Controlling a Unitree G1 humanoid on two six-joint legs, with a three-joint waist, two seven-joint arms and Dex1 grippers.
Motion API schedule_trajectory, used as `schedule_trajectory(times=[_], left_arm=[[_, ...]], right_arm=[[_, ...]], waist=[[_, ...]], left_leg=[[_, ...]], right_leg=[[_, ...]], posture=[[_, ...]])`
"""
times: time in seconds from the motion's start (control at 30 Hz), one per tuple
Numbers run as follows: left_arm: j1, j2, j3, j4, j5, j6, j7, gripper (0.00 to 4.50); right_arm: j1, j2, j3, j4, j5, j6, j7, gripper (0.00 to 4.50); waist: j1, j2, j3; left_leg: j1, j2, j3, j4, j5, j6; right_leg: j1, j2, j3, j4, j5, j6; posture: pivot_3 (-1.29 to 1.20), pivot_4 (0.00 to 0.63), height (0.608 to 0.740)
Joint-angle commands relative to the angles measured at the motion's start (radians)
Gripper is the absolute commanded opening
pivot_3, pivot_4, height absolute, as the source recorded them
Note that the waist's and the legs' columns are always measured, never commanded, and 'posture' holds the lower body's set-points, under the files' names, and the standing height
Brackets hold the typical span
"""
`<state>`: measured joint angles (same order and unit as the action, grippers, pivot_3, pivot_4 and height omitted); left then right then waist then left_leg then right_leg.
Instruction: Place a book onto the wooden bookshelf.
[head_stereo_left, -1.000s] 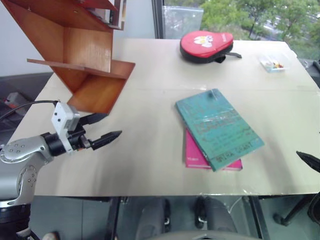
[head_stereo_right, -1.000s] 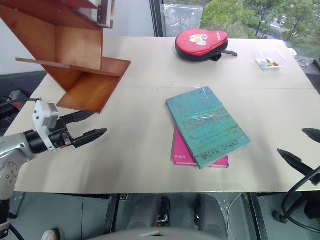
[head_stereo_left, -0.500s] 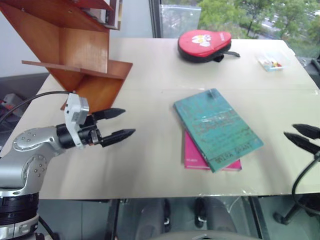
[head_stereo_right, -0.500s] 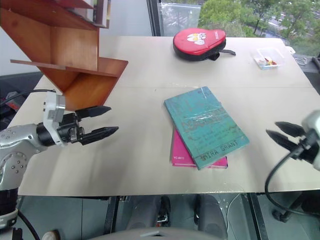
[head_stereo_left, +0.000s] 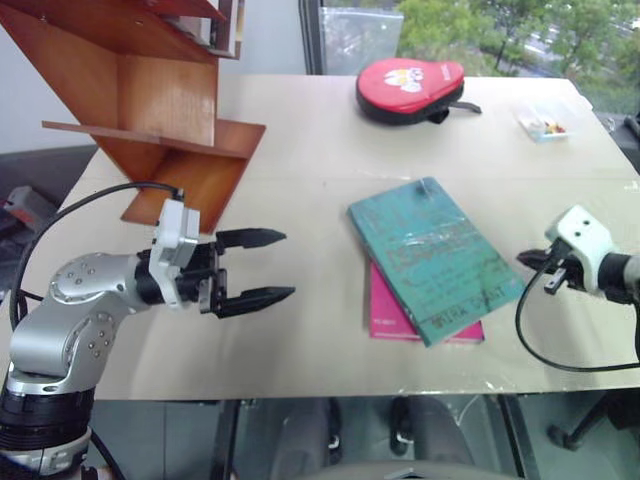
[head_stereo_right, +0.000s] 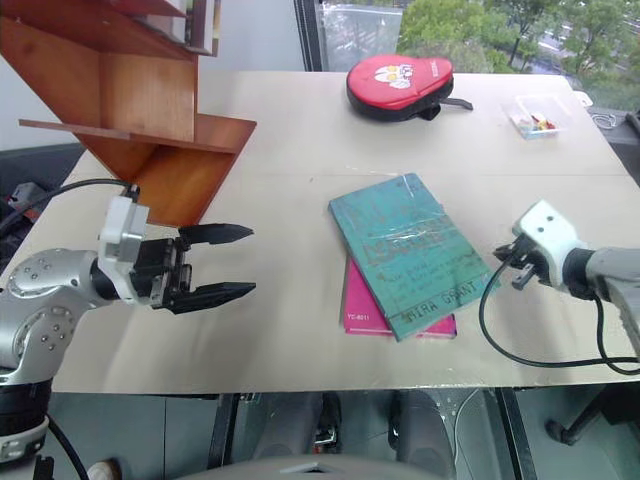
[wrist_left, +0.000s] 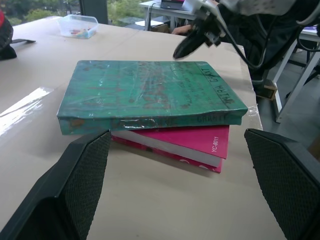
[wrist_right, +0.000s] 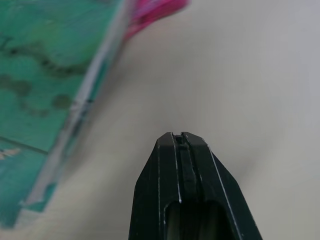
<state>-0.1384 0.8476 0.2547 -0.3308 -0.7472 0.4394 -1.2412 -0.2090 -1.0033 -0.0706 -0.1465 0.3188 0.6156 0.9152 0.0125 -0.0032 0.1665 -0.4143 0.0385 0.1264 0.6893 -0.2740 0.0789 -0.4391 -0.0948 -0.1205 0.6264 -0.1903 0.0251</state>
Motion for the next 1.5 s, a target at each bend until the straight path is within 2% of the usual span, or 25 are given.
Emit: schedule_trajectory(times=[0.03, 0.4, 0.83, 1.27, 1.4, 1.5], left_arm=[[0.032, -0.004, 0.035, -0.05, -0.003, -0.028, 0.01, 4.5], [0.058, -0.01, 0.035, -0.056, -0.001, -0.045, 0.039, 4.5], [0.042, -0.016, 0.016, -0.031, 0.012, -0.056, 0.032, 4.5], [0.097, -0.013, 0.04, -0.036, 0.012, -0.058, 0.038, 4.5], [0.097, -0.013, 0.039, -0.031, 0.013, -0.059, 0.039, 4.5], [0.095, -0.013, 0.042, -0.025, 0.004, -0.054, 0.037, 4.5]], right_arm=[[-0.026, 0.008, 0.029, -0.005, 0.028, -0.029, 0.089, 0.03], [-0.076, 0.086, 0.053, 0.012, 0.023, -0.043, 0.097, 0.03], [-0.07, 0.208, 0.164, -0.057, 0.005, -0.001, 0.061, 0.03], [-0.179, 0.342, 0.235, -0.01, -0.025, -0.018, 0.017, 0.03], [-0.202, 0.358, 0.241, -0.009, -0.033, -0.013, 0.011, 0.03], [-0.167, 0.304, 0.204, -0.061, -0.035, 0.006, 0.013, 0.03]], waist=[[0.0, 0.0, 0.0], [0.001, 0.0, 0.0], [0.0, 0.0, 0.0], [-0.002, 0.0, 0.0], [-0.002, 0.0, 0.0], [0.0, 0.0, 0.0]], left_leg=[[0.0, 0.0, 0.0, 0.0, 0.0, 0.0], [0.0, 0.0, 0.0, 0.001, 0.0, 0.0], [0.001, 0.001, 0.001, 0.001, 0.0, 0.0], [0.001, 0.001, 0.001, 0.001, 0.0, -0.001], [0.001, 0.001, 0.001, 0.001, 0.0, -0.001], [0.001, 0.001, 0.001, 0.001, 0.0, -0.001]], right_leg=[[0.0, 0.0, 0.0, 0.0, 0.0, 0.0], [0.0, 0.0, 0.0, 0.001, 0.0, 0.0], [0.0, 0.0, 0.0, 0.001, 0.0, 0.0], [0.0, 0.001, 0.001, 0.001, 0.001, -0.001], [0.0, 0.001, 0.001, 0.001, 0.001, -0.001], [0.0, 0.001, 0.001, 0.001, 0.001, -0.002]], posture=[[0.0, 0.15, 0.74], [0.0, 0.15, 0.74], [0.0, 0.15, 0.74], [0.0, 0.15, 0.74], [0.0, 0.15, 0.74], [0.0, 0.15, 0.74]])
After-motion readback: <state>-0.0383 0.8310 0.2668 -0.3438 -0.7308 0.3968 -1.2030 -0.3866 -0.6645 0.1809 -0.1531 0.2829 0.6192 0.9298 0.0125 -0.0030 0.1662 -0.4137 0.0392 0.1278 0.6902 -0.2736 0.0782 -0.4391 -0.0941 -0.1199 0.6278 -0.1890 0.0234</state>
